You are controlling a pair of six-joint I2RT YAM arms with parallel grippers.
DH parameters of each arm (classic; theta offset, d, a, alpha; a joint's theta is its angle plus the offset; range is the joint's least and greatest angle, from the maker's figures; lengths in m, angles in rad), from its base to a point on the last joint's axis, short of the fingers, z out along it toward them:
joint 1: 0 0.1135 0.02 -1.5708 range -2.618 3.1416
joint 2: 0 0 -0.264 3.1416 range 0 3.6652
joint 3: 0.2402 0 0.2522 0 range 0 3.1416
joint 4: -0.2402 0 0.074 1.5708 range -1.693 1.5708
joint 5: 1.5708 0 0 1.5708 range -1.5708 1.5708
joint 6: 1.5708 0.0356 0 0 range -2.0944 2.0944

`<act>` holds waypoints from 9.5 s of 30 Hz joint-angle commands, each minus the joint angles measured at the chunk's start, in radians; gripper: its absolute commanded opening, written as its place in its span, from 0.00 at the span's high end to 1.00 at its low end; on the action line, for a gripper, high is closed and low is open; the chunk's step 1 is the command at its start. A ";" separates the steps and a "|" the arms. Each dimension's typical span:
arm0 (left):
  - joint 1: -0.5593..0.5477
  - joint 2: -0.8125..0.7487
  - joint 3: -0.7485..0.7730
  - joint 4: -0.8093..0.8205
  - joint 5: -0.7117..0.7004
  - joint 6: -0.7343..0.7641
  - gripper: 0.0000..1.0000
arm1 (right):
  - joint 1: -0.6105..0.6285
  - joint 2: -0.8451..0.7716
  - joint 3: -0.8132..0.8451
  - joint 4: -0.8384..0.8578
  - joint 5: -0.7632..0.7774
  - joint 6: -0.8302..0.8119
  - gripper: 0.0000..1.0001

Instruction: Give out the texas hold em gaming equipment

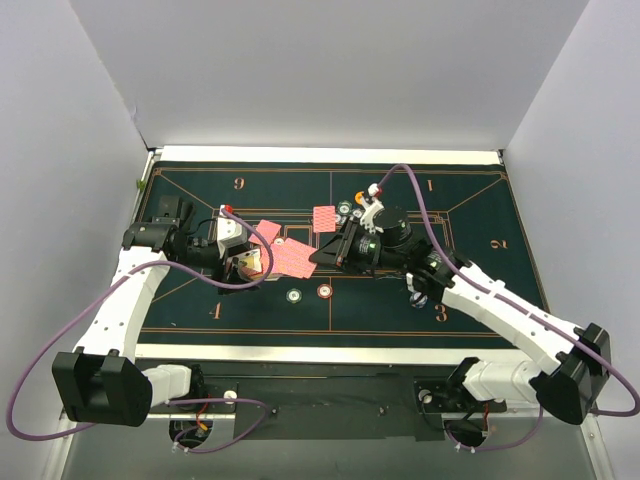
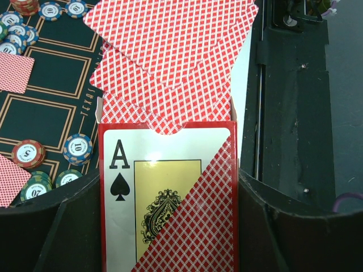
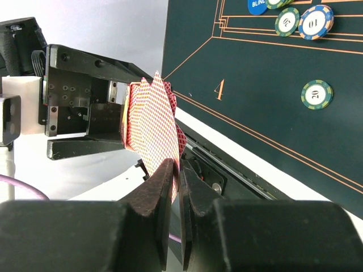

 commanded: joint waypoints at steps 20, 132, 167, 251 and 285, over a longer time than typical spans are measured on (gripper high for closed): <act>0.006 -0.020 0.044 0.019 0.079 -0.001 1.00 | -0.052 -0.119 -0.051 0.072 -0.014 0.043 0.97; 0.029 -0.054 0.044 -0.021 0.077 0.005 1.00 | 0.047 0.017 -0.020 0.138 0.024 0.006 0.77; 0.029 -0.059 0.060 -0.014 0.088 -0.018 1.00 | -0.269 0.175 0.076 0.190 -0.166 -0.039 1.00; 0.032 -0.098 0.011 0.061 0.062 -0.109 1.00 | -0.086 0.094 0.087 0.138 -0.060 -0.033 0.02; 0.033 -0.098 0.023 0.022 0.070 -0.070 1.00 | 0.095 0.143 0.164 0.077 0.003 -0.079 0.01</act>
